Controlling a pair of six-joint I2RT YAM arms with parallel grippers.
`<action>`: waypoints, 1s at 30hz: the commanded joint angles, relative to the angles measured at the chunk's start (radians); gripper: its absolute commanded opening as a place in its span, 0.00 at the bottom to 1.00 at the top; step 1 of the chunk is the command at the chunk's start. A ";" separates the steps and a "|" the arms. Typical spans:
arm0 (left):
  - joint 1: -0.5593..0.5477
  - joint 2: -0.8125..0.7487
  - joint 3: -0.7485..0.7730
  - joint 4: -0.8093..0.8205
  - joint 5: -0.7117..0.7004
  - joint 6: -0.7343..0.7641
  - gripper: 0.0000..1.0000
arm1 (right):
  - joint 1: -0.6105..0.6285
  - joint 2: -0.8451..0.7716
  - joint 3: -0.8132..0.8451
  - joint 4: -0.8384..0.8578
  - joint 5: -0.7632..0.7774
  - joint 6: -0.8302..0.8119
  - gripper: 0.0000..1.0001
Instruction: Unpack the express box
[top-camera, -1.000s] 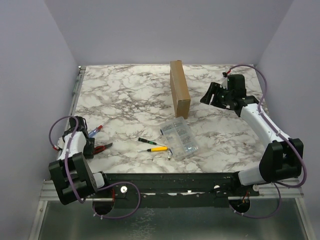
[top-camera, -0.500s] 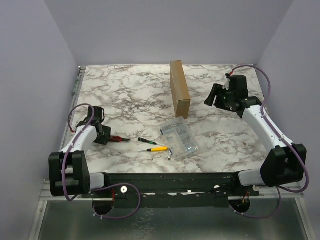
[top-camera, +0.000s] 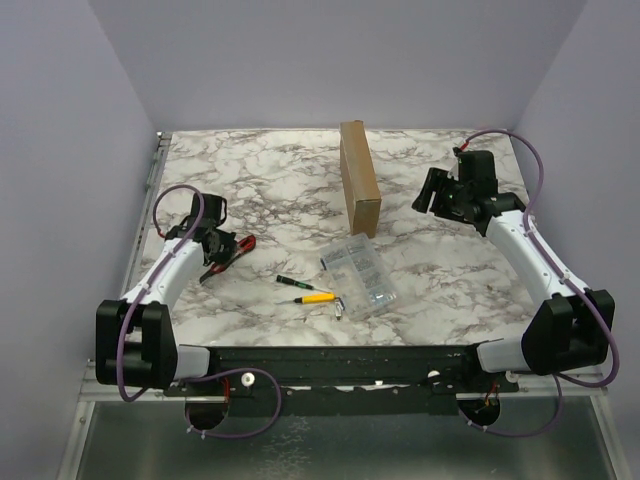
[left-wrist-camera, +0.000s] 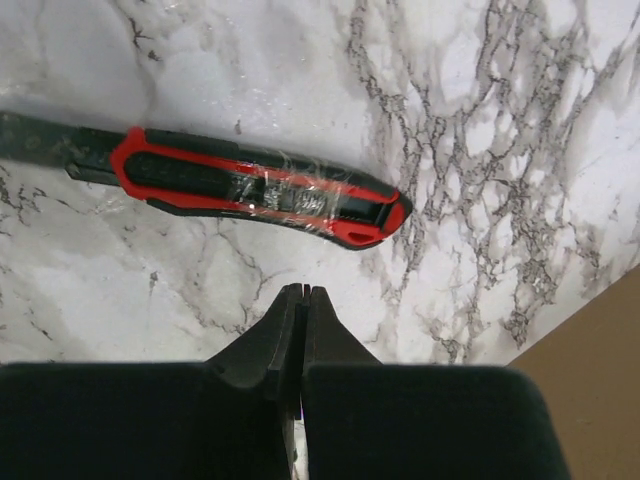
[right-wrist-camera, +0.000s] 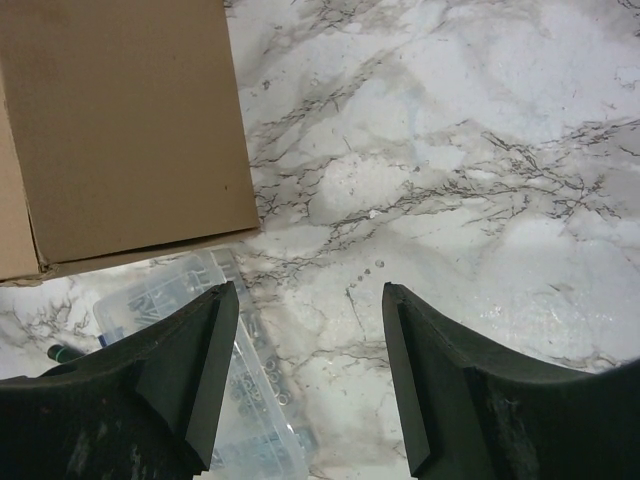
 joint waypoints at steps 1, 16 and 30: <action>-0.011 0.011 0.043 0.016 0.013 0.018 0.00 | 0.001 -0.014 0.032 -0.021 0.026 -0.014 0.68; -0.011 0.115 0.136 0.080 -0.013 0.731 0.86 | 0.002 -0.019 -0.001 0.017 -0.016 -0.027 0.70; -0.086 0.277 0.194 0.074 0.108 1.200 0.91 | 0.002 -0.008 -0.030 0.054 -0.097 -0.032 0.72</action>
